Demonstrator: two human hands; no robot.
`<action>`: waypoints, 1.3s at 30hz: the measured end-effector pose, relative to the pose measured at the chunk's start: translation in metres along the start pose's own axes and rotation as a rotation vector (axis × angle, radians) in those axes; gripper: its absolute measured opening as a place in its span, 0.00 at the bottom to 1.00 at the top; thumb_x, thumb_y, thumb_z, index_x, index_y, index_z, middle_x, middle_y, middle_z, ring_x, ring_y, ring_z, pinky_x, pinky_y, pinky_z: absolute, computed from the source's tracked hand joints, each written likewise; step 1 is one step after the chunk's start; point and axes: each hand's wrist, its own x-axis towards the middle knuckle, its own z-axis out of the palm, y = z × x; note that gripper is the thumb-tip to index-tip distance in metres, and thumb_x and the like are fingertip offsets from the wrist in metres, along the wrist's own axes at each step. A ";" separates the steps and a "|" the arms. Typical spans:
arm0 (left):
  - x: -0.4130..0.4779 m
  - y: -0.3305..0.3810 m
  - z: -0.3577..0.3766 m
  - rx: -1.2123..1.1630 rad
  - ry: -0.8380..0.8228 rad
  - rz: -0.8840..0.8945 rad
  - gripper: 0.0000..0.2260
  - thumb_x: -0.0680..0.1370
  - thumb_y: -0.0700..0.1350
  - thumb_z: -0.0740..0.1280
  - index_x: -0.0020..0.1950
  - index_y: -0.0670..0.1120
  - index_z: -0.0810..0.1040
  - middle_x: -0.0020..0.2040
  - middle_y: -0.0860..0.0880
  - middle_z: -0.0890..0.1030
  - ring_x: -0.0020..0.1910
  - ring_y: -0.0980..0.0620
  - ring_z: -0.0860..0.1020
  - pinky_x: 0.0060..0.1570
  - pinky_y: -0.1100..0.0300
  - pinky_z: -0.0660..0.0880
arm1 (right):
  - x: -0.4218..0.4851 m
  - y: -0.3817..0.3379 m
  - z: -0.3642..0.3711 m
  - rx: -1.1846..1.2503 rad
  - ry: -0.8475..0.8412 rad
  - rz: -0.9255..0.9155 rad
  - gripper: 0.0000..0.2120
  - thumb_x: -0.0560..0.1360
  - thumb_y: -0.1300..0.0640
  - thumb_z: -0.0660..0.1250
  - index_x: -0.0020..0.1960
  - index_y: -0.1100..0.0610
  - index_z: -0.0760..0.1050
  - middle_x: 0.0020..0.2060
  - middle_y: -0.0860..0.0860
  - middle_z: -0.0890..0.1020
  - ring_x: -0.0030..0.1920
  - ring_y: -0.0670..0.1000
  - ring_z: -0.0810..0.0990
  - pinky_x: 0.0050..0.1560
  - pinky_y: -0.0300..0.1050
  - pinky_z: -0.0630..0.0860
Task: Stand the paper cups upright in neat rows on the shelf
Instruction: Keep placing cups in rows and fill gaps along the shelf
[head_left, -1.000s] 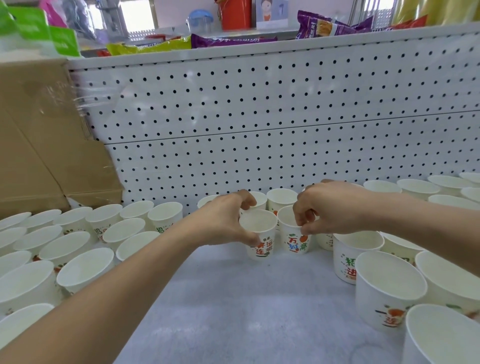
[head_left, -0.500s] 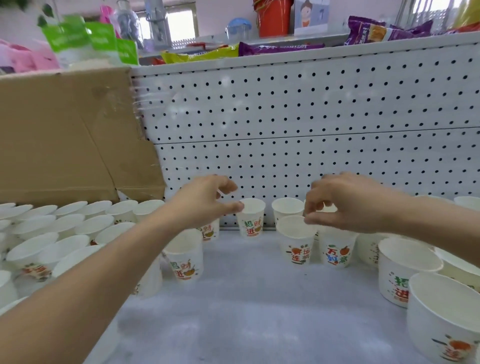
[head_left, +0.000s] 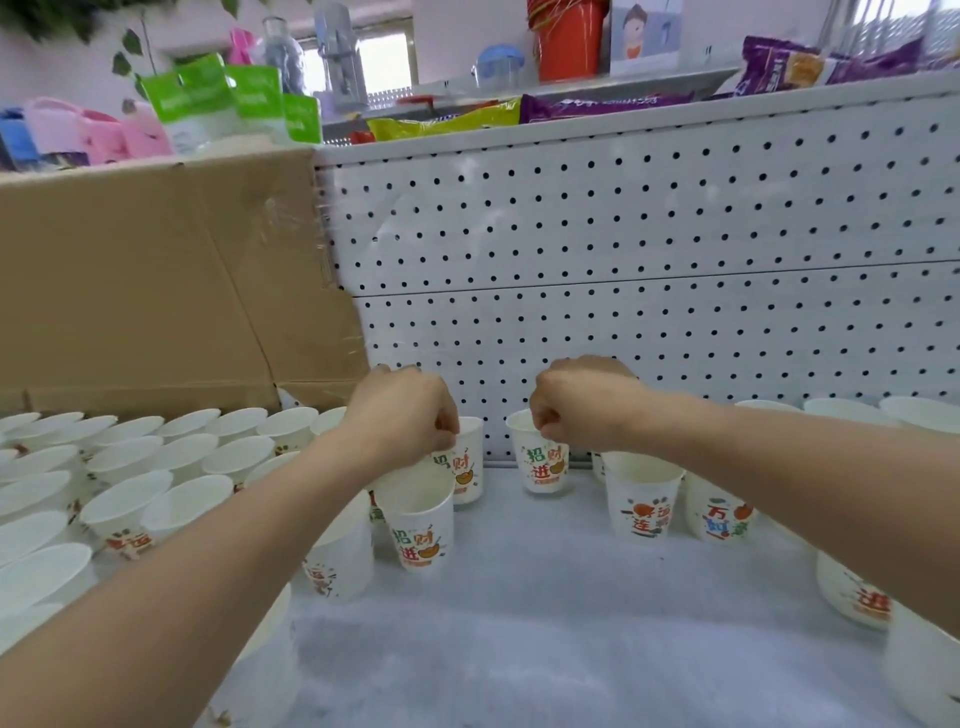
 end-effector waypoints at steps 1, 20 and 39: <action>-0.005 0.002 -0.007 -0.026 0.055 0.008 0.06 0.75 0.55 0.70 0.49 0.58 0.83 0.46 0.58 0.82 0.47 0.56 0.74 0.42 0.58 0.69 | -0.006 0.000 -0.011 0.022 0.052 -0.005 0.07 0.74 0.58 0.64 0.43 0.52 0.81 0.39 0.49 0.81 0.35 0.48 0.75 0.30 0.39 0.68; -0.069 0.133 -0.014 -0.335 0.040 0.414 0.05 0.77 0.52 0.66 0.49 0.58 0.82 0.45 0.59 0.79 0.46 0.61 0.71 0.43 0.58 0.73 | -0.200 0.029 -0.063 0.004 -0.114 0.063 0.05 0.73 0.48 0.65 0.43 0.45 0.79 0.36 0.40 0.75 0.41 0.42 0.75 0.40 0.39 0.73; -0.127 0.107 -0.024 -0.505 0.241 0.163 0.16 0.74 0.59 0.67 0.60 0.57 0.78 0.54 0.59 0.77 0.53 0.57 0.74 0.53 0.53 0.72 | -0.182 -0.016 -0.085 0.182 -0.079 -0.053 0.19 0.66 0.29 0.55 0.51 0.35 0.74 0.43 0.34 0.74 0.44 0.34 0.72 0.40 0.37 0.69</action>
